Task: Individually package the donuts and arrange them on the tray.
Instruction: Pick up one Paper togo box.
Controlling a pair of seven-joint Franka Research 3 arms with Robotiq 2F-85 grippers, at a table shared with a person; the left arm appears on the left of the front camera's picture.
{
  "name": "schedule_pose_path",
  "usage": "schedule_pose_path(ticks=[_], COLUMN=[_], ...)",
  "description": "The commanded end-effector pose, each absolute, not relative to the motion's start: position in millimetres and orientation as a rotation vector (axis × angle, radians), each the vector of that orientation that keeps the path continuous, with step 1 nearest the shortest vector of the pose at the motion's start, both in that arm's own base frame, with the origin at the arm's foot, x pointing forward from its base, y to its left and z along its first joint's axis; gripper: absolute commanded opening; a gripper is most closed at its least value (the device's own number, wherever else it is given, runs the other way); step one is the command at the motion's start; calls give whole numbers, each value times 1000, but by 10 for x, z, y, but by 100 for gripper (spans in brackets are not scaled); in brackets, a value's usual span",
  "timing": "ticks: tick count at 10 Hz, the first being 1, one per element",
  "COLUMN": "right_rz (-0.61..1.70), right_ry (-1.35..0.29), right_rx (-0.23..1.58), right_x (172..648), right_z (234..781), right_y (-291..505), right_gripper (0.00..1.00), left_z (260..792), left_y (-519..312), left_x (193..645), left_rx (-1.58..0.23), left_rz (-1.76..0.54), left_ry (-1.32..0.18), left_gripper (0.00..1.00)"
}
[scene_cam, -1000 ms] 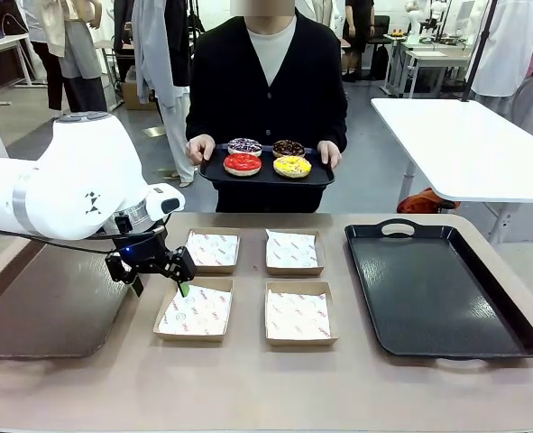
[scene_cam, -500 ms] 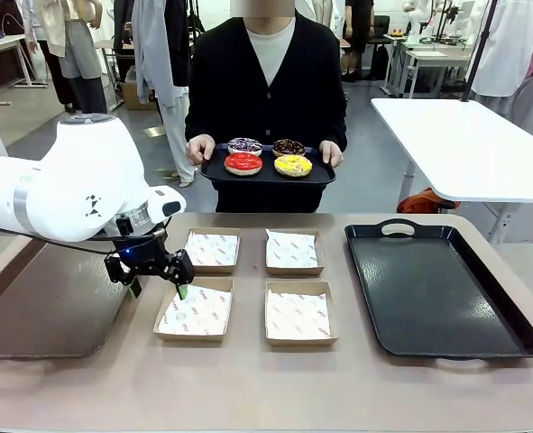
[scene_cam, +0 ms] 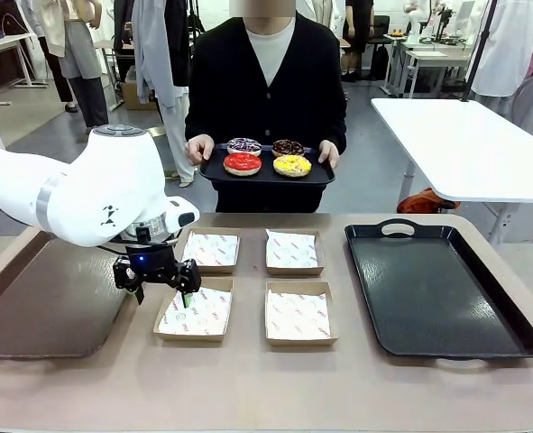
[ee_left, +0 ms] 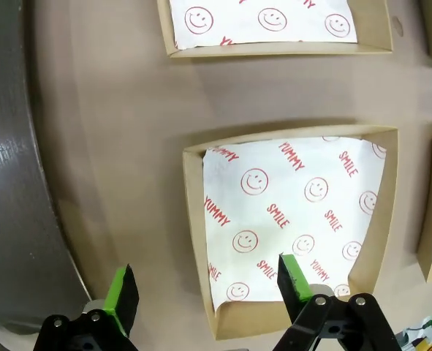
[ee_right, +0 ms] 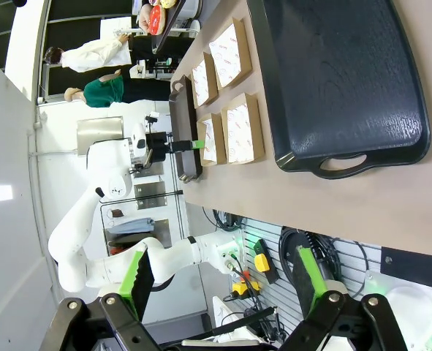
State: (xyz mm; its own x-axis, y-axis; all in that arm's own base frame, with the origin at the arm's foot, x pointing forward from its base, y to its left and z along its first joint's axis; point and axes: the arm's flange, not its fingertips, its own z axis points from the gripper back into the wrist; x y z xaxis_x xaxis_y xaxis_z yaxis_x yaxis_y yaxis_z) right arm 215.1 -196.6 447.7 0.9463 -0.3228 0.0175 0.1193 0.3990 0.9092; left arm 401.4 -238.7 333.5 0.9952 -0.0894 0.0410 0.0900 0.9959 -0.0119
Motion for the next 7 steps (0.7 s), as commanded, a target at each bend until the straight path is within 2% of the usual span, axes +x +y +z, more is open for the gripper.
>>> schedule_pose_path(ticks=[1, 2, 3, 4, 5, 7], right_rz=[-289, -289, -289, -289, -289, -289], right_ry=[-216, -216, -216, -216, -216, -216], right_rx=[1131, 1131, 1131, 1131, 1131, 1131], right_x=[2154, 2154, 2154, 2154, 2154, 2154], right_z=[4460, 4460, 4460, 4460, 4460, 4460], right_y=[-1938, -1938, -1938, -1938, -1938, -1938], right_gripper=[100, 100, 100, 100, 100, 100], left_z=[3276, 3256, 3252, 3254, 3250, 3250], left_y=[-2469, -2473, -2480, -2485, -2499, -2503], left_x=[4102, 4108, 4125, 4111, 4105, 4099], left_rx=[-3, -12, -5, -2, -2, 4], left_rz=[-30, -27, -30, -29, -31, -33], left_ry=[-24, -32, -34, -32, -35, -35], left_gripper=[100, 82, 45, 26, 0, 0])
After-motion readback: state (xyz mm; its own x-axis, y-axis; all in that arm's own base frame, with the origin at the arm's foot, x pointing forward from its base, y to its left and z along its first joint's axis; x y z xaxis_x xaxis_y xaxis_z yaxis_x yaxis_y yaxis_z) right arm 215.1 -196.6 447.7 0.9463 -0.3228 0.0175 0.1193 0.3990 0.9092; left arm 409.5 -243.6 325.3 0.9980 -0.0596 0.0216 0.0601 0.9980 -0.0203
